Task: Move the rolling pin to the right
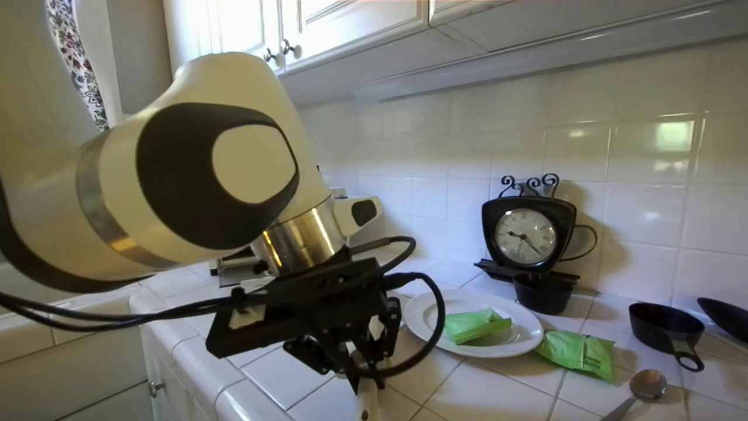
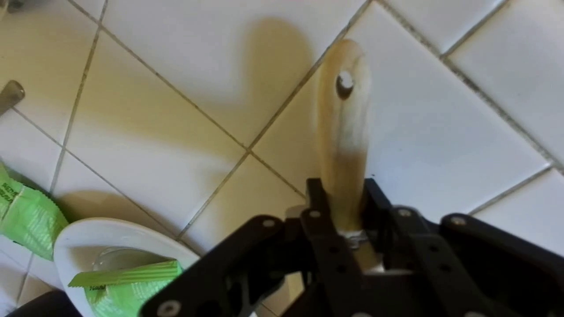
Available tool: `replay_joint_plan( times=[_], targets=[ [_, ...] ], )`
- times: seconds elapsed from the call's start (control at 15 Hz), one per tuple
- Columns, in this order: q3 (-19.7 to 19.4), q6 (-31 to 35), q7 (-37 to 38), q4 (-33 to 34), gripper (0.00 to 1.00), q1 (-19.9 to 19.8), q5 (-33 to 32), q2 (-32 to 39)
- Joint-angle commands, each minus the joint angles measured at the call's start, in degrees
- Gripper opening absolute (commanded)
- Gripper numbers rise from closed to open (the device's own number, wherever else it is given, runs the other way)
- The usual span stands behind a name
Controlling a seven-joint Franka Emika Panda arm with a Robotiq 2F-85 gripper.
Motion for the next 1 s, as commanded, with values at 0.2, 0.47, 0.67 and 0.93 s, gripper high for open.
replay_joint_plan(
  times=[0.2,0.47,0.67,0.93],
  targets=[
    [1.88,-3.76,-0.29,0.2,0.06,1.01,-1.02,1.18],
    [0.51,0.72,-0.77,0.19,0.06,-0.94,-0.56,3.66],
    [-0.09,3.95,1.1,0.14,0.06,-2.55,-2.32,5.27],
    [0.91,5.85,4.24,0.1,0.06,-4.13,-7.0,5.13]
  ],
)
